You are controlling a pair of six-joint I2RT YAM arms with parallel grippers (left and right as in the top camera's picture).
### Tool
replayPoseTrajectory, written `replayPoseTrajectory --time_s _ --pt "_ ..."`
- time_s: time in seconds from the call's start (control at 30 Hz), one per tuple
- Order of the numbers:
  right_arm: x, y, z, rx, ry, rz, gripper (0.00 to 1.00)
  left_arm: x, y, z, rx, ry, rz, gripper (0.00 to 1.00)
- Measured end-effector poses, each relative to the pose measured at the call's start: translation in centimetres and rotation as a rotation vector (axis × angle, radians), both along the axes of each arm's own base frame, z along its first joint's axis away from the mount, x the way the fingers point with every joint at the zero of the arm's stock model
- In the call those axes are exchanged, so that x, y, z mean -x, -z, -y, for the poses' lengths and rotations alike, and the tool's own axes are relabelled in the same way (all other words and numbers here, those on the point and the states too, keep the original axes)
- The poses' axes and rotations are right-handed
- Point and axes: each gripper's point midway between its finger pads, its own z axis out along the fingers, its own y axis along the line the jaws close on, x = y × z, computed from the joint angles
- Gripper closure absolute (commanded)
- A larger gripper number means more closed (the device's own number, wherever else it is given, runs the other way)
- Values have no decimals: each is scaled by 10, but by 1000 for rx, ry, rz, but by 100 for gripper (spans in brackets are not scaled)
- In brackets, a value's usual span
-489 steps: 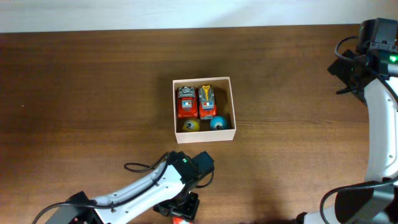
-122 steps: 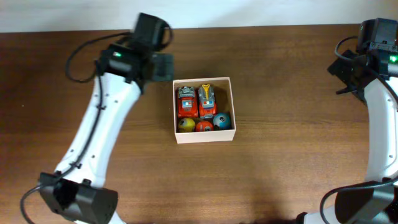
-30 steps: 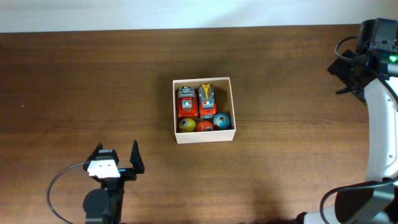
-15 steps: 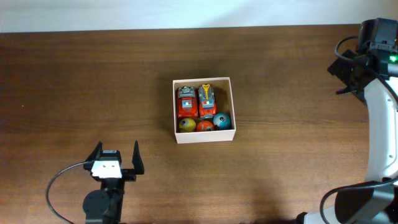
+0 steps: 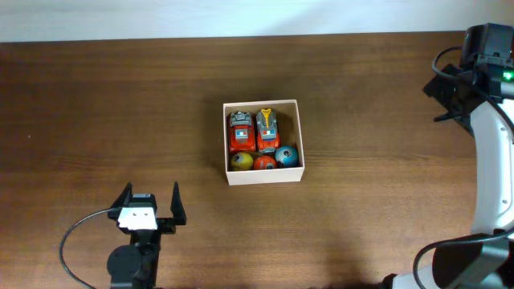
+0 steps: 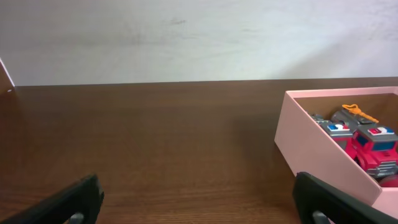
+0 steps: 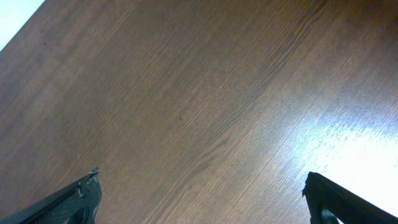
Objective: Pack container
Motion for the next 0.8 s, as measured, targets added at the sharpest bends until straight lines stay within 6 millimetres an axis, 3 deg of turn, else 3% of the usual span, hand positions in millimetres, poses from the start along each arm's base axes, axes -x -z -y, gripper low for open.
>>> replayPoseTrajectory --time_s 0.6,0.7,0.8 --pt "0 -5 -4 3 -10 13 1 0 0 0 0 0 0 1" --pt "4 -27 -20 15 -49 72 1 0 0 0 0 0 -1 1" --pt "16 -71 -58 31 -144 196 1 0 0 0 0 0 0 1"
